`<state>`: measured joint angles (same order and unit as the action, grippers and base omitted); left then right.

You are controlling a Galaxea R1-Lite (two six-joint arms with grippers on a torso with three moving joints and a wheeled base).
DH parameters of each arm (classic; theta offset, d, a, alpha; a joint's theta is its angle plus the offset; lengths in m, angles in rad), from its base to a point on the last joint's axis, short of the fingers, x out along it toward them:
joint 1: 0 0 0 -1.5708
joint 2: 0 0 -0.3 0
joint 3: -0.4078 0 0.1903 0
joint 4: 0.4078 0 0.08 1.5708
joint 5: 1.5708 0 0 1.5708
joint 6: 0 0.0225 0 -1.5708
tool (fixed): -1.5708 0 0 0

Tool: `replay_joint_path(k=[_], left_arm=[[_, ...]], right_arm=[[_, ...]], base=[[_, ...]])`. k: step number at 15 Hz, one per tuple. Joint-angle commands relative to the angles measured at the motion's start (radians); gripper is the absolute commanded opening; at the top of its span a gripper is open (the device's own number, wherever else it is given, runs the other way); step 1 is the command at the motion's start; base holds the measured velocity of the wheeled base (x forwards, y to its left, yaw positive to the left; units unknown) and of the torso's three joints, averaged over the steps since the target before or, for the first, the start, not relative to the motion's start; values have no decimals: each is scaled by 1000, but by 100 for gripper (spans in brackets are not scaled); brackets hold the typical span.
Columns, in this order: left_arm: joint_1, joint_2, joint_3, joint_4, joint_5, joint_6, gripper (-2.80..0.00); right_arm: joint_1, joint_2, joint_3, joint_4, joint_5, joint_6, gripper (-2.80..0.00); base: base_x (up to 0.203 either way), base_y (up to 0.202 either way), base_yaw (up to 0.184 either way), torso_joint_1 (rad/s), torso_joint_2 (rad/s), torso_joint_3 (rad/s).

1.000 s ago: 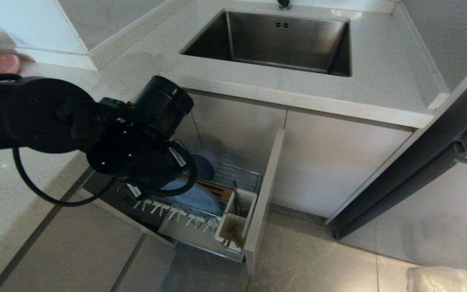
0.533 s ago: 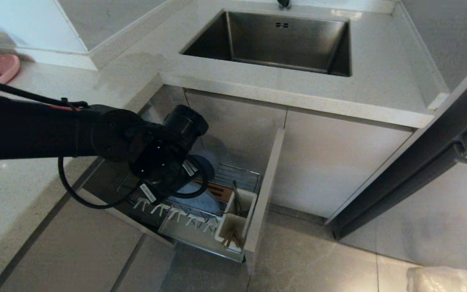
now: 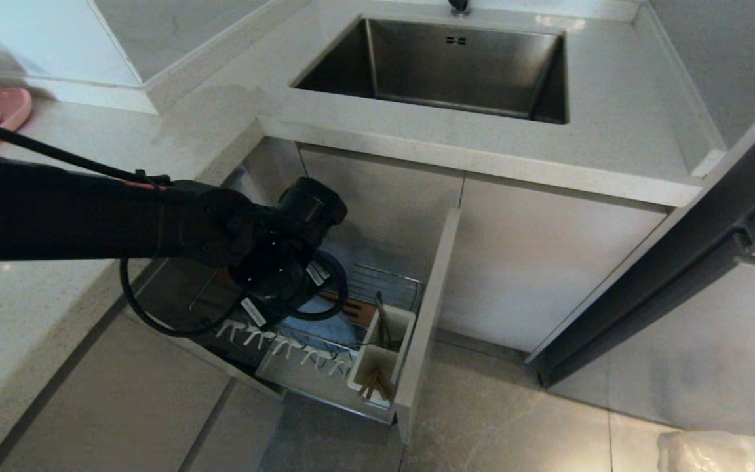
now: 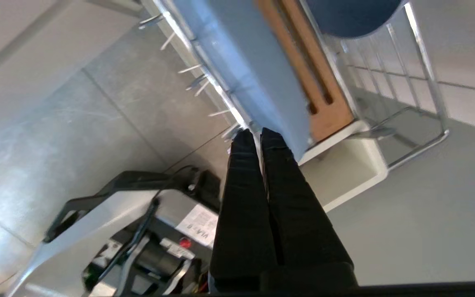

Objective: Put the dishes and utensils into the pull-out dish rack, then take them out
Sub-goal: Take the plate out of the cupboard

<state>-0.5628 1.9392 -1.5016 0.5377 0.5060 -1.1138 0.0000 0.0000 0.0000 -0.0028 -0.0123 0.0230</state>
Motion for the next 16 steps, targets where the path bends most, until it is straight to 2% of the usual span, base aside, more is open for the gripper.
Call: replay_joint_path(k=[1, 2, 3, 9, 12, 16], left_arm=[[3, 25, -9, 1, 3, -6, -280], [3, 30, -9, -1, 3, -6, -280], [4, 32, -9, -2, 3, -4, 0], [12, 32, -17, -25, 3, -4, 0], [33, 52, -20, -74, 0, 0, 0], [40, 119, -80, -97, -1, 5, 0]], right_arm=[[0, 1, 0, 0, 0, 0, -280], [0, 1, 0, 0, 0, 0, -280], [0, 2, 0, 0, 0, 0, -280], [0, 2, 0, 0, 0, 0, -280], [0, 1, 0, 0, 0, 0, -280], [0, 0, 0, 0, 0, 0, -280]], base=[[0, 0, 0, 0, 0, 0], [0, 0, 0, 0, 0, 0], [0, 0, 0, 0, 0, 0], [0, 0, 0, 0, 0, 0], [0, 0, 0, 0, 0, 0], [0, 0, 0, 0, 0, 0]])
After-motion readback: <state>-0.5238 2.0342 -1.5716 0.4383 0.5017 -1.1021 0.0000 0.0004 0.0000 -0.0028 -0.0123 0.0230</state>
